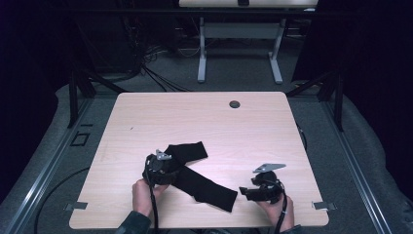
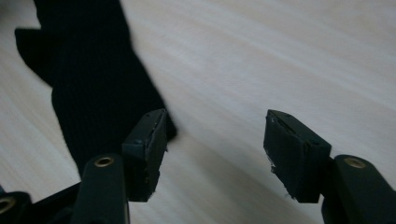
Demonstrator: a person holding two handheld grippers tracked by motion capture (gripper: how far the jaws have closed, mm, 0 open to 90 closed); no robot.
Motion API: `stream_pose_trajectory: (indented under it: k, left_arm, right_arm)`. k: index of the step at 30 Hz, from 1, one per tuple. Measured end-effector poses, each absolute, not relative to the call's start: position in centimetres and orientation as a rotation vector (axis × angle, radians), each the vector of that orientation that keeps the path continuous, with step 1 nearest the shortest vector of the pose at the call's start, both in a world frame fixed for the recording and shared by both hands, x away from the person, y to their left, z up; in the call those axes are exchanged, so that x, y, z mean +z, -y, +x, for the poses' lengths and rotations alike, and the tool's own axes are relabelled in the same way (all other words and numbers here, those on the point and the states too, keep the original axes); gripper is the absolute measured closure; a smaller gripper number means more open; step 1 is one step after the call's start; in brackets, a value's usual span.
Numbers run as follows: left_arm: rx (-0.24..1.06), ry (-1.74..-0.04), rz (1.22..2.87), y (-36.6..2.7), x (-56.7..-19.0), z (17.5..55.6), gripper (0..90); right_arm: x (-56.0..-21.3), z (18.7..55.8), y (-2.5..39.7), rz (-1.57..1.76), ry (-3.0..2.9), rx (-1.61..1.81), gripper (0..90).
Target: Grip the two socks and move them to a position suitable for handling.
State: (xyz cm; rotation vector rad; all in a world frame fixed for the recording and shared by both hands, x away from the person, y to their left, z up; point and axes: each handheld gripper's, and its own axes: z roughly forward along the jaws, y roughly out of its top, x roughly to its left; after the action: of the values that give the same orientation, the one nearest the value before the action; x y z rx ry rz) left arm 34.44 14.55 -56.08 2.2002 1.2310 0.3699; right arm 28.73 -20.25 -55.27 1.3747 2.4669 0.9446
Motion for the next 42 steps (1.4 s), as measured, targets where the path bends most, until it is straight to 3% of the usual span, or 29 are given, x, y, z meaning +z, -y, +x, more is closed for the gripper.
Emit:
stream_pose_trajectory:
  k: [1,2,8,18,26,42]
  left_arm:
    - [0.370,-1.231,2.200,-14.5,-56.1,34.4,55.5]
    - [0.392,-1.230,2.210,-14.3,-56.2,34.5,57.1]
    - [0.410,-1.218,2.246,-13.8,-56.2,34.7,65.3]
    - [0.422,-1.171,2.280,-13.8,-56.0,34.3,85.3]
    - [0.388,-1.154,2.268,-14.6,-55.7,33.4,86.8]
    - [0.323,-1.093,2.173,-15.4,-54.1,31.5,87.5]
  right_arm:
    - [-55.3,28.7,20.2,1.375,-2.467,0.945,41.0]
    - [-55.5,28.6,19.1,1.340,-2.496,0.933,47.8]
    - [-55.3,28.5,17.6,1.323,-2.558,0.921,51.7]
    - [-56.2,28.3,16.4,1.282,-2.601,0.868,71.8]
    - [-56.3,28.4,17.5,1.330,-2.599,0.947,79.0]
    - [-54.8,27.9,18.6,1.294,-2.564,1.031,80.8]
